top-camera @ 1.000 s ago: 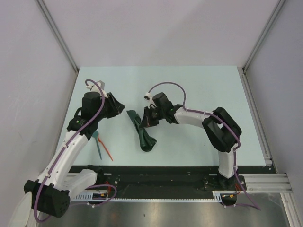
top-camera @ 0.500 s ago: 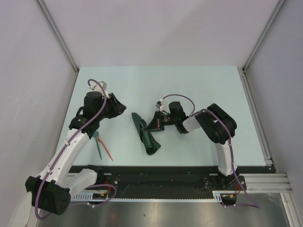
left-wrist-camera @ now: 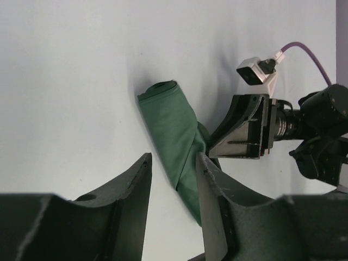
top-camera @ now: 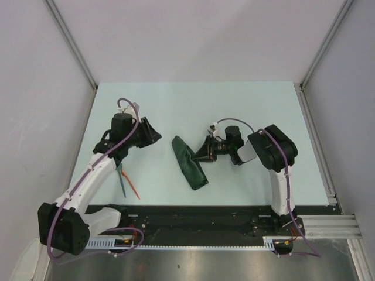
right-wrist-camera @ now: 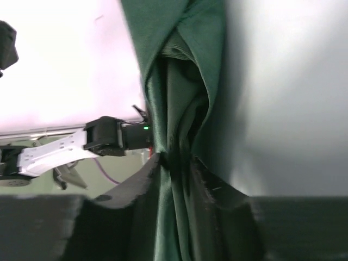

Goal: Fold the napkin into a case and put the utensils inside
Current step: Turn over the smaller rectangle folded napkin at the center of the board, then move the smaller rectangle-folded napkin to the center of the board.

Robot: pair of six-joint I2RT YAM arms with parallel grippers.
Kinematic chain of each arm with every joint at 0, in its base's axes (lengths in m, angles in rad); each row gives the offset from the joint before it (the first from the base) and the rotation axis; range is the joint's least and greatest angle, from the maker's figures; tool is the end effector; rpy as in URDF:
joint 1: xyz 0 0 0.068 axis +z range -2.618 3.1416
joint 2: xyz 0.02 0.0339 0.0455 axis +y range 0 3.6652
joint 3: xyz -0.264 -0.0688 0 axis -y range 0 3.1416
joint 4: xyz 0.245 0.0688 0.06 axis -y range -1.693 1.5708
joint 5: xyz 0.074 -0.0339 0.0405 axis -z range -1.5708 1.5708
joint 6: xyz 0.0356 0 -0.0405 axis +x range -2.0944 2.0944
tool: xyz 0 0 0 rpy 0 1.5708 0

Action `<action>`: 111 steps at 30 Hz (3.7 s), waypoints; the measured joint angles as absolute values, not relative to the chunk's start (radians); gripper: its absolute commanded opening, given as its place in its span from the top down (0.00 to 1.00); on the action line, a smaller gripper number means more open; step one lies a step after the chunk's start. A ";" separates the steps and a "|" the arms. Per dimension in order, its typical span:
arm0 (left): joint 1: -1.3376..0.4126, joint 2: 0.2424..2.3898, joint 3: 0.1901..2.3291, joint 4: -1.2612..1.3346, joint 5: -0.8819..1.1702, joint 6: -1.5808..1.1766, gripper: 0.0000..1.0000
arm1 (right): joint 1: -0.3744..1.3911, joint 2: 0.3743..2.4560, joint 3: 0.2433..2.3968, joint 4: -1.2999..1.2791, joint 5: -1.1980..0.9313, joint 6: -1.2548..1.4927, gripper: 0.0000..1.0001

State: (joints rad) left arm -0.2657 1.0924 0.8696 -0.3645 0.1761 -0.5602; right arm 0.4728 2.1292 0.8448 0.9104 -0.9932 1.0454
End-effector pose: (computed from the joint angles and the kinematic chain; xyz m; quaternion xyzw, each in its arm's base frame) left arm 0.2313 -0.0694 0.2918 -0.0878 0.8747 -0.2598 0.3997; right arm 0.3191 0.1967 0.0852 -0.0523 0.7727 0.6265 0.0884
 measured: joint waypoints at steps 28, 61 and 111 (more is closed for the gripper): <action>-0.371 1.645 0.895 -0.013 0.401 -0.734 0.76 | 0.646 1.540 0.794 -0.096 -0.635 0.477 0.89; -0.402 1.874 1.170 -0.123 0.328 -0.696 0.56 | 0.537 1.620 0.796 -0.141 -0.607 0.378 0.74; -0.283 1.007 0.842 -0.363 0.330 -0.590 0.53 | 0.896 1.835 1.080 -0.213 0.354 0.604 0.66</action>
State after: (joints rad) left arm -0.2829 1.0065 0.8417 -0.3626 0.3298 -0.5900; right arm 0.8955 1.8355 1.0798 -0.2127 0.3542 0.6037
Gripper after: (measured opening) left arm 0.474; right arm 0.336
